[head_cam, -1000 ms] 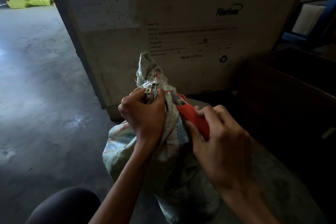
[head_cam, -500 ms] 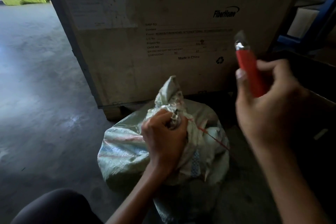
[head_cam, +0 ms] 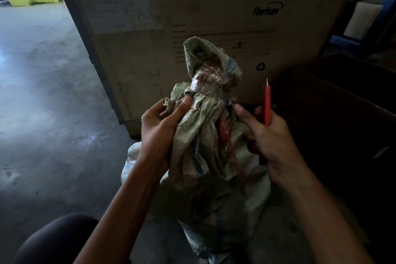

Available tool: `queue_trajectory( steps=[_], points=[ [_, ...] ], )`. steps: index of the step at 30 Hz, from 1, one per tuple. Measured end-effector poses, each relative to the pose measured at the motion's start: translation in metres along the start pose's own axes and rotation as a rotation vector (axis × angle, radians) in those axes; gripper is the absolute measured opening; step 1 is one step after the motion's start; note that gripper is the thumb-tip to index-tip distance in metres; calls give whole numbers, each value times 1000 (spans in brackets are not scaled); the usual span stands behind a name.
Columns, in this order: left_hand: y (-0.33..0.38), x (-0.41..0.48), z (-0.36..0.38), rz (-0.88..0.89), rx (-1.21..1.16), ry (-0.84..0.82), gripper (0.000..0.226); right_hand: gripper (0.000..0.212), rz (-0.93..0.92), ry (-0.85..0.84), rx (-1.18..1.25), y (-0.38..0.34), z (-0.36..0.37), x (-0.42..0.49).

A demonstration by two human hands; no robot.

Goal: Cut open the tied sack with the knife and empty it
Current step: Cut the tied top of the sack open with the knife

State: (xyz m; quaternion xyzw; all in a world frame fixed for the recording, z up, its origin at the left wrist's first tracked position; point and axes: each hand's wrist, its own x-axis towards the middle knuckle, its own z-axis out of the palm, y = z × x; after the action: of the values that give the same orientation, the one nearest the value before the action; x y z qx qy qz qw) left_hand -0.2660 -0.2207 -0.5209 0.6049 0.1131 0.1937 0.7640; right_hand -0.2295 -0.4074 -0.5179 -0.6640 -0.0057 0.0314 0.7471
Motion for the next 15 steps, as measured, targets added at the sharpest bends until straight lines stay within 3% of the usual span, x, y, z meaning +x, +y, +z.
queue_trajectory(
  steps=[3,5,8,10,13,15],
  points=[
    [1,0,-3,-74,-102,-44,25,22,-10,-140,50,4,7,1],
    [1,1,-8,-120,-180,-65,14,26,-57,-119,2,9,11,3],
    [-1,-1,-12,-148,-235,-69,22,33,-131,-57,-88,14,18,4],
    [-3,-4,-11,-126,-164,10,17,32,-162,-64,-69,18,24,3],
    [-5,-5,-14,-29,67,147,32,29,-196,-70,-34,18,33,-1],
    [0,-2,-21,36,171,159,23,33,-215,-53,-70,16,37,-2]
  ],
)
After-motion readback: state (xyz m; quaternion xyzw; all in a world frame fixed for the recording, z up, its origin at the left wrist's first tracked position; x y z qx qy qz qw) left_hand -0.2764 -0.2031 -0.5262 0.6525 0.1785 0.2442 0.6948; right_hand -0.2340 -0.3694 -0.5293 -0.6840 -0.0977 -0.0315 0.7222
